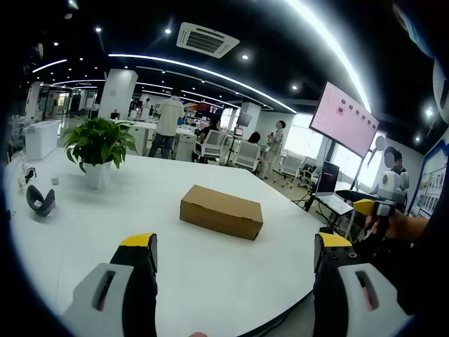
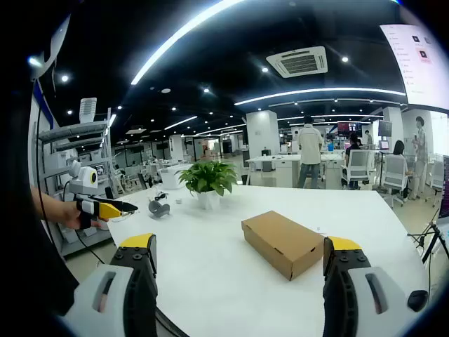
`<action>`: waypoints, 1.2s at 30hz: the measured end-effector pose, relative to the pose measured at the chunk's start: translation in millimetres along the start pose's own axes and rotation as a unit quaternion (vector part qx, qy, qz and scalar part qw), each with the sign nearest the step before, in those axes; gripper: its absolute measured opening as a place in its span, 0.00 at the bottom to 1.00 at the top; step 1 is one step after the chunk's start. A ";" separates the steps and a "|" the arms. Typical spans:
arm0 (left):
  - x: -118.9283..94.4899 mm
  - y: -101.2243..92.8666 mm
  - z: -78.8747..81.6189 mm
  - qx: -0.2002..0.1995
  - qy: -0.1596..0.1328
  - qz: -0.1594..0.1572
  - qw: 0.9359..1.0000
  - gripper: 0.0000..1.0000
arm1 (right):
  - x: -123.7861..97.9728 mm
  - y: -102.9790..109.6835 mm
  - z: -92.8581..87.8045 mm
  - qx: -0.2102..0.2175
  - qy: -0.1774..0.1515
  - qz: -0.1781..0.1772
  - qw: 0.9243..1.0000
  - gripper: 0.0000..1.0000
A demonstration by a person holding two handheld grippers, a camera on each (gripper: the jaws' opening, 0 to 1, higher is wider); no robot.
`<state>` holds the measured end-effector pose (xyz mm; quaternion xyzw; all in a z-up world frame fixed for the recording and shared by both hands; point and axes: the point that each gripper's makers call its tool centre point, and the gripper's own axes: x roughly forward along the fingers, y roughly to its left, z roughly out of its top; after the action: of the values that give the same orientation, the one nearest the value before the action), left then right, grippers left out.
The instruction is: Operate the shoe box by opening the lid, removing the specified soft item, and placing it in the target area until the item is outside and the box remains undamaged.
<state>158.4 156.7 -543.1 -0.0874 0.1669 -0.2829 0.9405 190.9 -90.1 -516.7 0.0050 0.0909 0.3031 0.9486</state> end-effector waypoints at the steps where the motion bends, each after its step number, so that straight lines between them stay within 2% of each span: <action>1: 0.0 3.8 0.3 0.023 -0.001 0.017 1.000 0.67 | -0.9 1.1 0.0 -0.007 0.002 0.002 1.000 0.91; 2: 0.7 5.9 -0.3 0.038 -0.001 0.026 0.999 0.80 | -1.1 1.6 0.4 -0.011 0.001 0.002 1.000 0.92; 3: 4.0 5.8 -0.9 0.041 -0.006 0.030 0.999 0.99 | -1.0 1.5 0.5 -0.014 0.001 0.002 1.000 0.93; 4: 3.5 4.1 -6.9 0.037 0.011 0.025 0.999 0.95 | -0.9 0.5 -0.3 -0.014 0.002 0.003 1.000 0.94; 5: 3.0 4.6 -6.4 0.040 0.009 0.024 0.999 0.90 | -0.9 -2.5 -2.5 -0.010 0.006 0.001 1.000 0.94; 6: 2.7 6.6 -6.1 0.042 0.007 0.029 0.999 0.89 | -1.8 -2.7 -2.8 -0.007 0.007 0.000 1.000 0.95; 8: 2.5 11.9 -4.4 0.041 -0.001 0.044 0.998 0.98 | -2.6 -3.3 -2.4 -0.003 0.005 -0.002 1.000 0.95; 9: 1.9 14.5 -4.2 0.038 -0.003 0.049 0.998 0.99 | -2.6 -3.0 -1.3 -0.003 0.002 -0.001 1.000 0.95; 11: -0.2 18.3 -0.7 0.024 -0.016 0.053 0.998 0.99 | -3.5 -0.9 8.0 -0.021 -0.023 0.002 1.000 0.91; 15: -2.8 27.4 1.7 0.015 -0.018 0.063 0.998 0.99 | -1.9 -2.0 3.2 -0.014 -0.001 -0.002 1.000 0.92; 20: -5.5 31.4 6.7 0.017 -0.017 0.068 0.997 0.98 | -4.6 -6.9 8.6 -0.004 -0.009 -0.015 1.000 0.83; 23: -5.6 29.5 11.4 0.015 -0.022 0.065 0.998 0.94 | -6.0 -12.2 7.4 0.016 0.003 -0.024 1.000 0.82; 28: -2.6 25.6 11.9 0.020 -0.015 0.055 0.998 0.87 | -6.6 -18.2 7.1 -0.009 0.002 -0.046 0.999 0.85; 30: -1.0 26.5 8.5 0.035 -0.004 0.057 0.998 0.90 | -6.5 -19.1 8.9 -0.043 -0.002 -0.052 0.998 0.87; 33: -0.5 25.6 5.3 0.037 0.004 0.051 0.998 0.92 | -4.9 -16.4 3.6 -0.049 0.011 -0.053 0.997 0.93; 36: 1.1 25.9 5.6 0.030 -0.001 0.047 0.998 0.97 | -3.2 -15.1 -1.5 -0.051 0.022 -0.051 0.997 0.93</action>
<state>174.2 177.8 -544.9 -0.0520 0.1613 -0.2428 0.9552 196.7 -104.3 -518.6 -0.0551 0.0963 0.2591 0.9595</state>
